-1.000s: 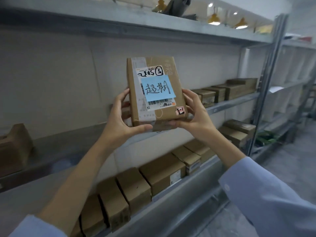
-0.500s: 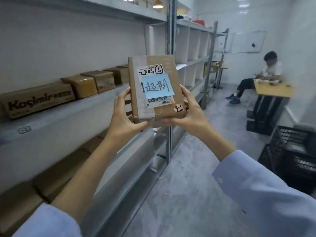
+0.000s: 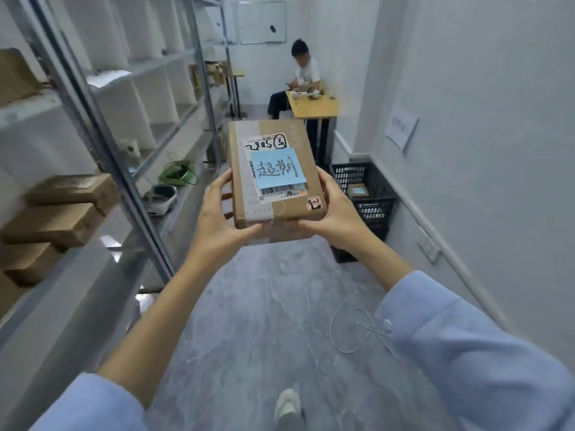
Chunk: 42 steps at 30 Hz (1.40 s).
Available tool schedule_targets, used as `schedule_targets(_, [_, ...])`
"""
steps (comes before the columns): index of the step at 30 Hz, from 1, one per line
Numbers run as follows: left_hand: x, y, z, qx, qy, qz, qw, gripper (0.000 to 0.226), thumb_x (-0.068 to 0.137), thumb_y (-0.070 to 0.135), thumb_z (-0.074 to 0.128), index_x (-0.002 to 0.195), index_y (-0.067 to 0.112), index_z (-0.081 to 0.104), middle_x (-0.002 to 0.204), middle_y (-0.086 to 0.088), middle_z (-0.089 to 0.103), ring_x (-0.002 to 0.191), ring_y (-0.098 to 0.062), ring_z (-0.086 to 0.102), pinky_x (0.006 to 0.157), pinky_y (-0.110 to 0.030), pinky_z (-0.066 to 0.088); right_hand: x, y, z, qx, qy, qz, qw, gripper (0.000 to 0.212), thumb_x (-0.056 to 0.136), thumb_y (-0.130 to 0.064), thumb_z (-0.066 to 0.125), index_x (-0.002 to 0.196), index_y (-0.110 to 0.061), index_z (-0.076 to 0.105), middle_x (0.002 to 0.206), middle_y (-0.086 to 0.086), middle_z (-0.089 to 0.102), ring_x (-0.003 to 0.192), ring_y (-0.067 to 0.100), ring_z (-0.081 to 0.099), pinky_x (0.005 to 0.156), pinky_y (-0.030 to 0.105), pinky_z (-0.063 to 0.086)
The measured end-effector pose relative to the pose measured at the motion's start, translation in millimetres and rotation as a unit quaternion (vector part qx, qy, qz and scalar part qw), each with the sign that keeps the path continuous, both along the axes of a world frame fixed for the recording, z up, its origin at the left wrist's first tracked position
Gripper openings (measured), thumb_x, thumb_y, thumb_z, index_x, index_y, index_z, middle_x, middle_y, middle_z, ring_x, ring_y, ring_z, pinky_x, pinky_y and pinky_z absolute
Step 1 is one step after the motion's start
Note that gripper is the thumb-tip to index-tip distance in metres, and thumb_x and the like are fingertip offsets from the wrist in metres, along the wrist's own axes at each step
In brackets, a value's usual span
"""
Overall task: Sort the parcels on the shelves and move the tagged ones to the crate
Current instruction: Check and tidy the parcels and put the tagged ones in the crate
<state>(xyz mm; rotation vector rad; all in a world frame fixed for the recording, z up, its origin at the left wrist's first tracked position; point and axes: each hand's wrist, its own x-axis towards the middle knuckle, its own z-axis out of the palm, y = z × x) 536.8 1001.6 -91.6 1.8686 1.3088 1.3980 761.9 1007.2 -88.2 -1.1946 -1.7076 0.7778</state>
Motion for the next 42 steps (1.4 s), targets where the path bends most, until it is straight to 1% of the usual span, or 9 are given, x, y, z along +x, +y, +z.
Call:
schedule_targets(5, [67, 109, -31, -0.021, -0.014, -0.055, 0.998, 0.099, 0.067, 0.026, 0.089, 0.148, 0.021, 0.032, 0.145, 0.003, 0.042, 0.131, -0.014, 0.043, 0.098, -0.043, 0.051, 64, 83, -25, -0.019, -0.023, -0.066, 0.997, 0.109, 0.065, -0.032, 0.090, 0.153, -0.027, 0.025, 0.126, -0.023, 0.058, 0.122, 0.002, 0.054, 0.105, 0.038, 0.047])
schedule_targets(7, [88, 156, -39, -0.033, -0.013, -0.075, 0.997, 0.099, 0.067, 0.029, 0.089, 0.147, 0.022, 0.032, 0.145, 0.004, 0.042, 0.130, -0.013, 0.044, 0.098, -0.042, 0.052, 82, 121, -32, -0.034, -0.026, -0.088, 0.995, 0.114, 0.059, -0.045, 0.089, 0.152, -0.028, 0.027, 0.131, -0.018, 0.058, 0.121, 0.001, 0.055, 0.103, 0.034, 0.048])
schedule_targets(10, [116, 229, -49, -0.054, -0.009, -0.098, 0.994, 0.100, 0.065, 0.033, 0.089, 0.147, 0.023, 0.033, 0.144, 0.004, 0.042, 0.129, -0.011, 0.044, 0.097, -0.041, 0.052, 107, 180, -39, -0.061, -0.022, -0.113, 0.991, 0.117, 0.052, -0.058, 0.085, 0.150, -0.031, 0.029, 0.126, -0.028, 0.056, 0.115, -0.013, 0.053, 0.094, 0.015, 0.046])
schedule_targets(12, [133, 273, -54, -0.063, -0.007, -0.116, 0.991, 0.100, 0.065, 0.034, 0.090, 0.147, 0.023, 0.033, 0.144, 0.005, 0.042, 0.129, -0.010, 0.045, 0.098, -0.041, 0.052, 124, 216, -43, -0.073, -0.027, -0.134, 0.988, 0.117, 0.050, -0.060, 0.086, 0.149, -0.032, 0.029, 0.120, -0.036, 0.054, 0.113, -0.016, 0.052, 0.095, 0.016, 0.046])
schedule_targets(16, [176, 345, -66, -0.073, -0.008, -0.152, 0.986, 0.101, 0.064, 0.040, 0.089, 0.146, 0.026, 0.032, 0.144, 0.008, 0.042, 0.129, -0.008, 0.044, 0.098, -0.038, 0.052, 160, 275, -52, -0.094, -0.040, -0.171, 0.980, 0.119, 0.049, -0.057, 0.087, 0.148, -0.034, 0.027, 0.124, -0.028, 0.058, 0.119, -0.002, 0.055, 0.104, 0.041, 0.047])
schedule_targets(19, [211, 386, -78, -0.080, -0.009, -0.165, 0.983, 0.102, 0.064, 0.042, 0.088, 0.147, 0.026, 0.031, 0.144, 0.008, 0.040, 0.129, -0.007, 0.043, 0.095, -0.033, 0.052, 189, 311, -58, -0.105, -0.043, -0.188, 0.976, 0.120, 0.049, -0.055, 0.088, 0.149, -0.034, 0.026, 0.133, -0.020, 0.057, 0.126, 0.006, 0.053, 0.106, 0.047, 0.045])
schedule_targets(33, [303, 556, -127, -0.147, -0.021, -0.104, 0.983, 0.103, 0.058, 0.049, 0.085, 0.145, 0.034, 0.032, 0.145, 0.015, 0.038, 0.130, -0.006, 0.042, 0.097, -0.037, 0.050, 283, 511, -110, -0.152, -0.033, -0.121, 0.980, 0.108, 0.064, -0.032, 0.091, 0.149, -0.031, 0.023, 0.135, -0.012, 0.057, 0.123, 0.006, 0.053, 0.105, 0.036, 0.045])
schedule_targets(39, [336, 613, -133, -0.163, -0.025, -0.068, 0.984, 0.101, 0.058, 0.051, 0.085, 0.143, 0.041, 0.032, 0.137, 0.030, 0.039, 0.123, 0.011, 0.041, 0.085, -0.018, 0.047, 317, 579, -118, -0.165, -0.028, -0.094, 0.981, 0.109, 0.064, -0.030, 0.091, 0.148, -0.031, 0.023, 0.136, -0.012, 0.056, 0.125, 0.008, 0.053, 0.105, 0.040, 0.046])
schedule_targets(42, [345, 631, -135, -0.169, -0.020, -0.066, 0.983, 0.098, 0.059, 0.047, 0.086, 0.142, 0.042, 0.032, 0.139, 0.027, 0.039, 0.122, 0.012, 0.041, 0.084, -0.018, 0.047, 326, 600, -124, -0.171, -0.022, -0.098, 0.980, 0.110, 0.065, -0.030, 0.091, 0.150, -0.031, 0.021, 0.137, -0.011, 0.056, 0.126, 0.009, 0.053, 0.105, 0.039, 0.047])
